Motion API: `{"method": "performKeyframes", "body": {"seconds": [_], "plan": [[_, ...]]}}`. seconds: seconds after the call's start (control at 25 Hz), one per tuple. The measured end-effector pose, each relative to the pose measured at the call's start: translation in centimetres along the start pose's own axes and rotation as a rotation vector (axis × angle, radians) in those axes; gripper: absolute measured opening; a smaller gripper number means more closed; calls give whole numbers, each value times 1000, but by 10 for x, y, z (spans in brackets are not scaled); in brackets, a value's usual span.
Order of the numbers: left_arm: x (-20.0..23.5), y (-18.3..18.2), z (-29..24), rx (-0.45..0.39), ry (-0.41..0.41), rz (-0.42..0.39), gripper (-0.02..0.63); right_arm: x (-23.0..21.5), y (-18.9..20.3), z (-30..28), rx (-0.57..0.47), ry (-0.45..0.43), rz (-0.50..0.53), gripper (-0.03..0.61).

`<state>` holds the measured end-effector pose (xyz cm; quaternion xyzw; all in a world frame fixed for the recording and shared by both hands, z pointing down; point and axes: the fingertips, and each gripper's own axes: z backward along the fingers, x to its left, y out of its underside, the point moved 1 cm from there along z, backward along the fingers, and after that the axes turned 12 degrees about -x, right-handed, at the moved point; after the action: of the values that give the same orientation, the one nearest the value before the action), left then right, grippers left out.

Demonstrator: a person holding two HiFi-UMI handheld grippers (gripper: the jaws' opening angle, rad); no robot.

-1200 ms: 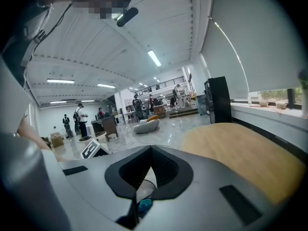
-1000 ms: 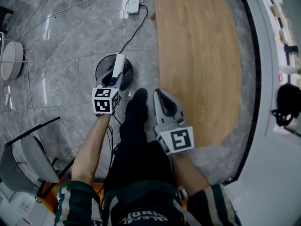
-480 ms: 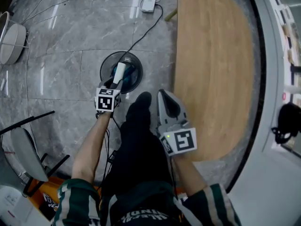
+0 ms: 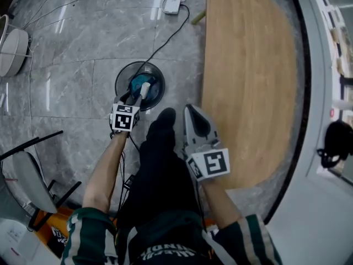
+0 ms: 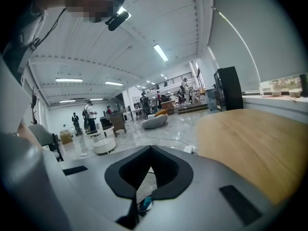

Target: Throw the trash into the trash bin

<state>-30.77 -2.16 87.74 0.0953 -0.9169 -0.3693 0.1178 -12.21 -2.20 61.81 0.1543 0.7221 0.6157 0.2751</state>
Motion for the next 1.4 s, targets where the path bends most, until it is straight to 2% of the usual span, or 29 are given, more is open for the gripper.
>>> {"method": "performKeyframes", "body": {"seconds": [0.16,0.32,0.36,0.44,0.52,0.68,0.96,1.2,1.4], "plan": [[-12,-36,23,-32,10,-22,164,-4,-25,7,14,26,9,0],[-27,-91,61,-84,37,-32,163,8,-75,18,9,56,22,0],[-32,-109,71,-101,48,-45,154,9,-90,22,4,70,25,0],[-48,-145,93,-134,62,-93,83,10,-122,32,-3,95,30,0],[-72,-180,117,-169,88,-155,2,8,-155,43,-13,120,37,0],[-135,-253,161,-242,213,-268,2,1,-218,73,-52,218,42,0],[-247,-354,256,-340,393,-393,2,-5,-317,154,-103,390,56,0],[-335,-410,341,-418,486,-444,2,-13,-391,243,-169,522,67,0],[-377,-444,396,-502,549,-450,2,-12,-435,288,-231,590,108,0]]}}
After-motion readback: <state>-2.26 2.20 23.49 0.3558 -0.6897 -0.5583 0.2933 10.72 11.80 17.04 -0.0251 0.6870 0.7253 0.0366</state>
